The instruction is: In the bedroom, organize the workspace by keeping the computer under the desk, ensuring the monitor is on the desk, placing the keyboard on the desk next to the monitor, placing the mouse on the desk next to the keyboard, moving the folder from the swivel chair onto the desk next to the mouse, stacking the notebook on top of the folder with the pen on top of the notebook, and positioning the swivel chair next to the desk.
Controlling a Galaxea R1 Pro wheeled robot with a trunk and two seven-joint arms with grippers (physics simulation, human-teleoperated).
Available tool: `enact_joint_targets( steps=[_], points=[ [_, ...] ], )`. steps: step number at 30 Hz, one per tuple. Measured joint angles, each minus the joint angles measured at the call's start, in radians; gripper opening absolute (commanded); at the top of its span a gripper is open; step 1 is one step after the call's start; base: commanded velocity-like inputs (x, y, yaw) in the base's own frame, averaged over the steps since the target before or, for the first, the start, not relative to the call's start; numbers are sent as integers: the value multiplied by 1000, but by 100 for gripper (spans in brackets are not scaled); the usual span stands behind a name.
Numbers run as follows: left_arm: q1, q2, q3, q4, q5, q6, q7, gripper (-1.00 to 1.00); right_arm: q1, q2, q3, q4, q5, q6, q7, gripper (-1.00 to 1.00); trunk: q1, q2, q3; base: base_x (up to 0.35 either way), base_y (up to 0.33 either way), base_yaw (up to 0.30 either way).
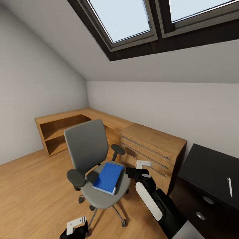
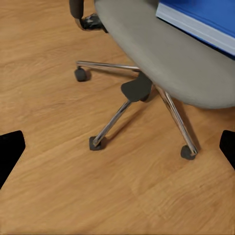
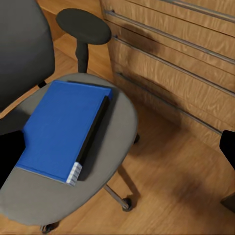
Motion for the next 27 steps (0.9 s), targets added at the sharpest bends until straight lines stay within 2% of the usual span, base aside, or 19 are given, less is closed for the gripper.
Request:
enact_joint_targets(
  steps=[5,9,10,12,13,16,27],
  points=[
    [0,5,8,0,4,-2,3,100,0,-1,0,-2,1,0,0,100,0,0,0,0,0,9],
    [0,17,50,0,7,-13,2,100,0,-1,0,-3,1,0,-1,100,0,0,0,0,0,6],
    [0,22,90,1,9,-17,2,100,0,-1,-1,-4,3,0,-2,100,0,0,0,0,0,78],
    [0,22,106,1,9,-17,2,100,0,-1,-1,-3,3,0,-2,100,0,0,0,0,0,179],
    [0,22,147,2,10,-17,0,100,0,-1,0,-2,3,-1,-2,100,0,0,0,0,0,254],
    [0,22,163,3,11,-17,0,100,0,-1,1,-1,4,-2,-2,100,0,0,0,0,0,268],
    [0,22,171,3,11,-17,-3,100,0,1,3,2,4,-2,-1,100,0,0,0,51,13,276]
  ],
)
